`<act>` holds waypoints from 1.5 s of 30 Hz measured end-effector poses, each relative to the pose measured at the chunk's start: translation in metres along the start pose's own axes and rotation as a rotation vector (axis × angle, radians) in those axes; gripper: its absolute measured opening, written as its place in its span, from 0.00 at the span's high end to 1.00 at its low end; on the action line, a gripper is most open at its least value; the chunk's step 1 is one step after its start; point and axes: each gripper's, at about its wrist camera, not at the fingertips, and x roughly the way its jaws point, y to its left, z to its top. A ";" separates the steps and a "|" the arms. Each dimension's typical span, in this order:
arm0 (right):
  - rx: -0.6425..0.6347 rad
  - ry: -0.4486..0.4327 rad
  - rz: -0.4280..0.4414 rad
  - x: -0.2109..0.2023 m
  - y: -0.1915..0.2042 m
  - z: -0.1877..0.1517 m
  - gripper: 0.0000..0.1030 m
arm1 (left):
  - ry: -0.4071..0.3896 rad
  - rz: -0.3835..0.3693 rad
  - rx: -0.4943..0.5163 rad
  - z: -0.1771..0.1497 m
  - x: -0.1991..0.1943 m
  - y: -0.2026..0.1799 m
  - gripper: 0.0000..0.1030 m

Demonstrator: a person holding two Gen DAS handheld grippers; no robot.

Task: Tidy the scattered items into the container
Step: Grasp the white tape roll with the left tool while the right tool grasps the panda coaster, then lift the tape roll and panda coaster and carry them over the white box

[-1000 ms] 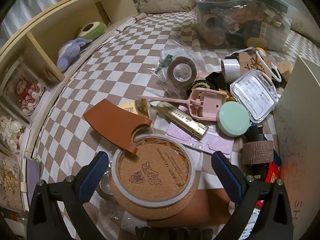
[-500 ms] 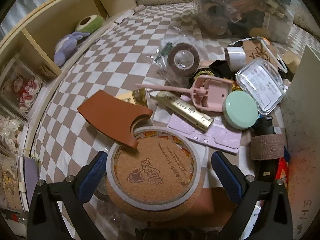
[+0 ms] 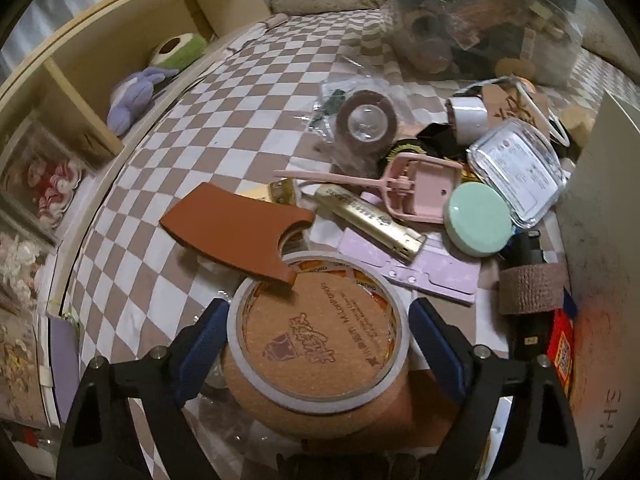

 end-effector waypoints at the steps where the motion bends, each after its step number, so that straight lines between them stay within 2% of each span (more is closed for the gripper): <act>1: -0.004 -0.001 -0.002 0.000 0.001 0.000 0.18 | 0.000 0.004 0.007 0.000 0.000 -0.001 0.12; 8: -0.034 0.011 -0.023 0.011 0.001 -0.002 0.13 | 0.020 0.048 0.066 -0.004 0.003 -0.012 0.07; 11: -0.026 0.008 -0.025 0.012 0.000 0.000 0.13 | 0.018 0.031 0.051 -0.004 0.001 -0.008 0.08; 13: -0.039 0.010 -0.037 0.014 0.002 -0.001 0.13 | 0.016 0.028 0.044 -0.003 0.001 -0.007 0.11; 23: -0.089 0.001 -0.044 0.010 0.008 -0.003 0.13 | -0.009 0.022 0.024 -0.002 -0.007 -0.005 0.12; 25: -0.112 -0.007 -0.044 0.007 0.012 -0.004 0.09 | -0.023 0.021 0.018 0.000 -0.010 -0.004 0.12; 26: -0.121 -0.009 -0.045 0.007 0.014 -0.005 0.01 | -0.029 0.019 0.019 0.000 -0.012 -0.005 0.12; 28: -0.141 -0.009 -0.049 0.008 0.018 -0.006 0.00 | -0.041 0.015 0.023 0.001 -0.015 -0.007 0.12; 35: -0.173 0.019 -0.105 0.018 0.023 -0.008 0.00 | -0.097 -0.035 -0.014 0.006 -0.030 -0.007 0.12; 38: -0.158 0.000 -0.128 0.013 0.022 -0.006 0.01 | -0.117 -0.046 -0.026 0.008 -0.035 -0.007 0.12; 39: -0.156 -0.011 -0.125 0.010 0.023 -0.004 0.04 | -0.123 -0.055 -0.029 0.008 -0.037 -0.008 0.12; 45: -0.184 -0.013 -0.114 0.006 0.032 -0.005 0.04 | -0.131 -0.127 -0.047 0.009 -0.042 -0.012 0.12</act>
